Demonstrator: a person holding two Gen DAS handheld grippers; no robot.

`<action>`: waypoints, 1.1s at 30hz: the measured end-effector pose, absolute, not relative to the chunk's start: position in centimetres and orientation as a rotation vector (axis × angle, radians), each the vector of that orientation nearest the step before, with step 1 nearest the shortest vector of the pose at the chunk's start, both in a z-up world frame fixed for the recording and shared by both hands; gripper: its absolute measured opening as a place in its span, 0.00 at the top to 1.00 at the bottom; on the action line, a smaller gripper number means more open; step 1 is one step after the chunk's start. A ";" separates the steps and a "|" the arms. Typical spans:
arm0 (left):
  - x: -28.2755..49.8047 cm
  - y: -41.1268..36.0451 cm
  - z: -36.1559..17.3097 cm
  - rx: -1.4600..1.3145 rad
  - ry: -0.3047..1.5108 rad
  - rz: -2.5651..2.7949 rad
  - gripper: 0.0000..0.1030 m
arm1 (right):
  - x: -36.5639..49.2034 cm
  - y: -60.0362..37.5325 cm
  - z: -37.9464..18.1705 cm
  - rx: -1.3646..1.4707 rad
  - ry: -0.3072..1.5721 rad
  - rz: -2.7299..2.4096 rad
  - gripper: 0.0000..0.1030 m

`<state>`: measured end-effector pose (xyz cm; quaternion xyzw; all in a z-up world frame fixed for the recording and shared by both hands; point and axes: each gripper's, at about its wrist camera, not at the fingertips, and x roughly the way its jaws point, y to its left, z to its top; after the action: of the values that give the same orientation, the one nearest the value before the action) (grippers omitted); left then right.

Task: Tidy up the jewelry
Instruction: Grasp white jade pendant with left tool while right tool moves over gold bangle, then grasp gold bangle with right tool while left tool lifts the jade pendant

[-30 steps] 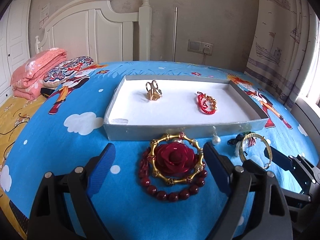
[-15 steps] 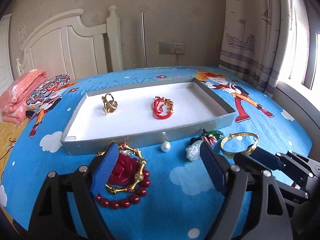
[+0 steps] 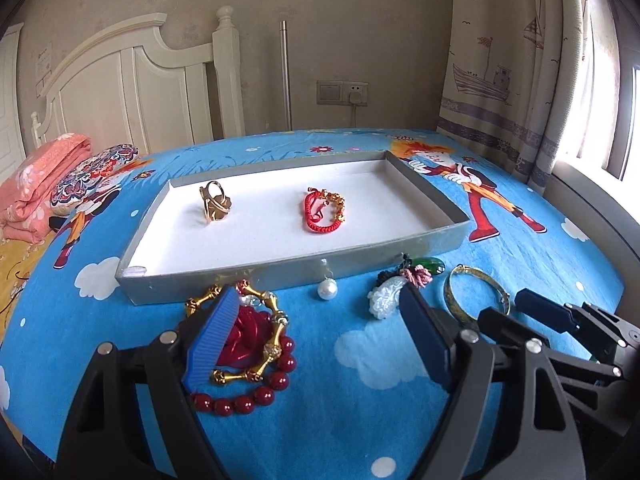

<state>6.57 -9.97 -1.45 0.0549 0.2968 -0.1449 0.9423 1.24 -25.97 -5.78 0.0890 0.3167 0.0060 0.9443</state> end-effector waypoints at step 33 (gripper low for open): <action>7.8 -14.5 -3.6 0.170 0.745 -0.348 0.76 | 0.8 -27.8 -5.2 0.087 0.619 -0.060 0.46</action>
<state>7.83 -14.46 -3.64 0.0827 0.3618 -0.1690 0.9131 0.76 -27.81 -5.17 0.0429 0.3046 -0.0294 0.9511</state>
